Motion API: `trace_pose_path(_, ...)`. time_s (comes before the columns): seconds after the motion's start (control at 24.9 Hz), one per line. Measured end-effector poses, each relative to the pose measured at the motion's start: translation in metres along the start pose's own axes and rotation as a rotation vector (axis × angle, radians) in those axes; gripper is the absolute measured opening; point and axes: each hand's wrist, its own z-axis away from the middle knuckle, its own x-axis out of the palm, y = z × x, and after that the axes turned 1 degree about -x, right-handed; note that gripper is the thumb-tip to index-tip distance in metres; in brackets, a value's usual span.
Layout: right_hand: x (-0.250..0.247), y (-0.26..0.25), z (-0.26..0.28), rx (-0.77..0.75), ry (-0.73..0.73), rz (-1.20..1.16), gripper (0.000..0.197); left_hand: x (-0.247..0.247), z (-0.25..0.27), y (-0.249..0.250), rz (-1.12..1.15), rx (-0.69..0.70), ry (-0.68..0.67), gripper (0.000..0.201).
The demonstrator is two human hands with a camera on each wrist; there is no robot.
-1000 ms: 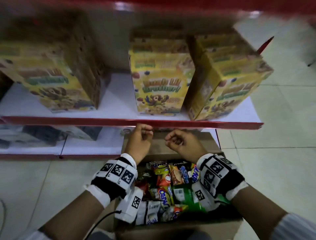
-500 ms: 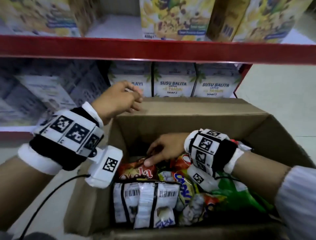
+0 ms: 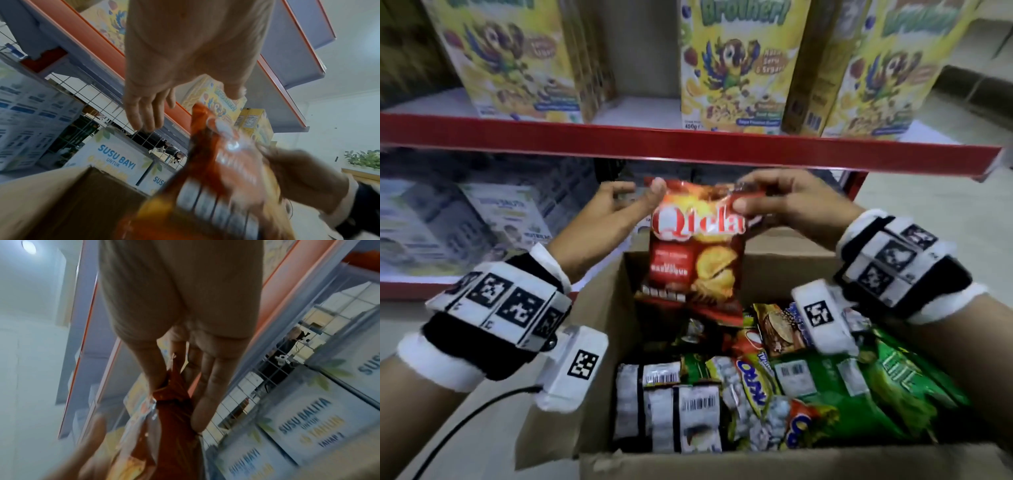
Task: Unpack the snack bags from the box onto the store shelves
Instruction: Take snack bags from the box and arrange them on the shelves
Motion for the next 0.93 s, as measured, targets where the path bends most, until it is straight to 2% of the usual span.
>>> trace_pose_path(0.08,-0.011,-0.018,-0.001,-0.049,0.036,-0.140,0.014,0.009,0.004,0.005,0.164,0.052,-0.031,0.115)
trace_pose_path(0.12,-0.013,-0.023,-0.002,-0.060,0.029,-0.170,0.015,0.014,0.005,0.005,0.227,0.070,-0.048,0.114)
trace_pose_path(0.28,-0.004,-0.015,-0.003,-0.079,0.042,-0.232,0.018,0.031,0.009,-0.002,0.299,0.078,-0.127,0.061)
trace_pose_path(0.36,0.000,0.001,0.000,-0.007,0.040,-0.310,0.026,0.028,0.007,-0.010,0.272,0.064,-0.066,0.048)
trace_pose_path(0.44,0.000,0.021,0.001,0.127,0.025,-0.300,0.030,0.020,0.003,-0.020,0.252,0.073,0.032,0.048)
trace_pose_path(0.48,-0.001,0.033,0.002,0.191,-0.008,-0.193,0.031,0.015,0.002,-0.024,0.245,0.078,0.072,0.051)
trace_pose_path(0.56,-0.003,0.058,0.007,0.298,-0.175,0.236,0.028,0.011,0.000,-0.031,0.221,0.072,0.123,0.056)
trace_pose_path(0.64,-0.003,0.085,0.013,0.399,-0.387,0.642,0.027,0.011,0.001,-0.035,0.209,0.061,0.132,0.051)
trace_pose_path(0.68,-0.003,0.098,0.016,0.435,-0.445,0.772,0.028,0.012,0.001,-0.036,0.207,0.055,0.127,0.046)
trace_pose_path(0.76,0.000,0.115,0.021,0.448,-0.466,0.890,0.027,0.016,0.002,-0.037,0.203,0.037,0.107,0.039)
trace_pose_path(0.84,0.004,0.120,0.021,0.408,-0.425,0.912,0.029,0.019,0.003,-0.038,0.202,0.027,0.090,0.038)
trace_pose_path(0.93,0.006,0.125,0.019,0.347,-0.388,1.019,0.042,0.021,0.002,-0.039,0.201,0.015,0.086,0.040)
